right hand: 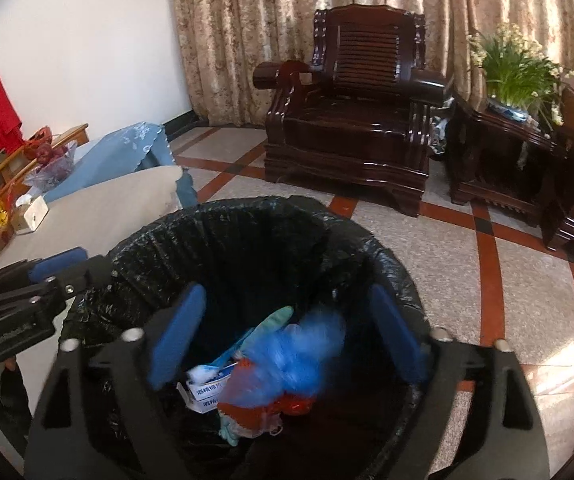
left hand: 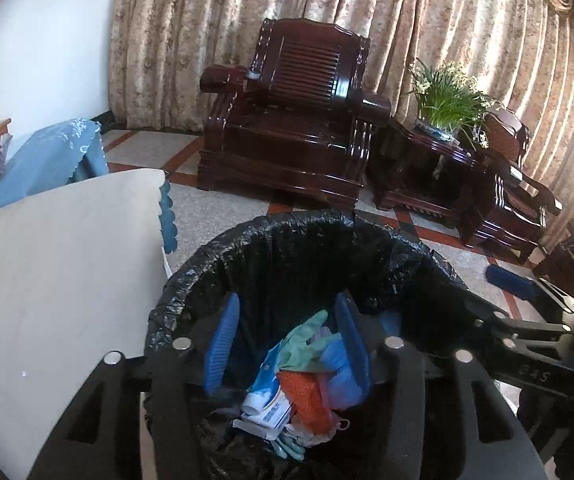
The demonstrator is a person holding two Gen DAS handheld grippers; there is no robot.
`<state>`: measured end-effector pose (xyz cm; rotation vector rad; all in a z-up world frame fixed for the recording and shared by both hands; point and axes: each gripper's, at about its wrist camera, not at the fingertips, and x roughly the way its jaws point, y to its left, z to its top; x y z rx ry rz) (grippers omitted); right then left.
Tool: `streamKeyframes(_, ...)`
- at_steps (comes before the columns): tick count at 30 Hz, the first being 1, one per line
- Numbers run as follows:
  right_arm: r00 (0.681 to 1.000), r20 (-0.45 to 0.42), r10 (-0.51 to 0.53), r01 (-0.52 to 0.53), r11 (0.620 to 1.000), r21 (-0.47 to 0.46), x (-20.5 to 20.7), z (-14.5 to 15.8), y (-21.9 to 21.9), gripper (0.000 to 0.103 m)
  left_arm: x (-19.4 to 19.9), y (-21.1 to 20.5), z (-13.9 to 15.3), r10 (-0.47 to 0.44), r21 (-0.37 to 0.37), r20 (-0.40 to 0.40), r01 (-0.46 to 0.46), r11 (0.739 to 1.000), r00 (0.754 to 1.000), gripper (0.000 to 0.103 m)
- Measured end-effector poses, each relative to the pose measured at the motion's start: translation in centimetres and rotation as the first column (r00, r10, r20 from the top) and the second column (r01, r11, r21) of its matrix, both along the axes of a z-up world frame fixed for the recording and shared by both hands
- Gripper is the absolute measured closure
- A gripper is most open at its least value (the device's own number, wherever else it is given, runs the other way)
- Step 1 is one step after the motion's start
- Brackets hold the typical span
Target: Collect trash
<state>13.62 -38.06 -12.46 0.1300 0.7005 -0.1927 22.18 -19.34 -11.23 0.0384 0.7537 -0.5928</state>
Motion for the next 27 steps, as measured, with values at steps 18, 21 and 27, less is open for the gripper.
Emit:
streamKeyframes(18,0.992,0.072,0.099,-0.106,0.99,0.095,-3.5,5.4,4.6,0.005,-3.9,7.3,5.1,0.131,0.004,0.064,-0.132,0.991,0.989,0.007)
streamKeyframes(21,0.987,0.085,0.133,-0.14,0.987,0.083,-4.3,6.5,6.2,0.005,-5.3,8.8,5.8,0.154,0.003,0.066,-0.154,0.988,0.986,0.006)
streamKeyframes(27,0.978,0.102,0.183,-0.191,0.979,0.072,-5.4,8.3,8.8,0.005,-7.7,11.2,7.2,0.186,0.006,0.084,-0.187,0.982,0.979,0.006)
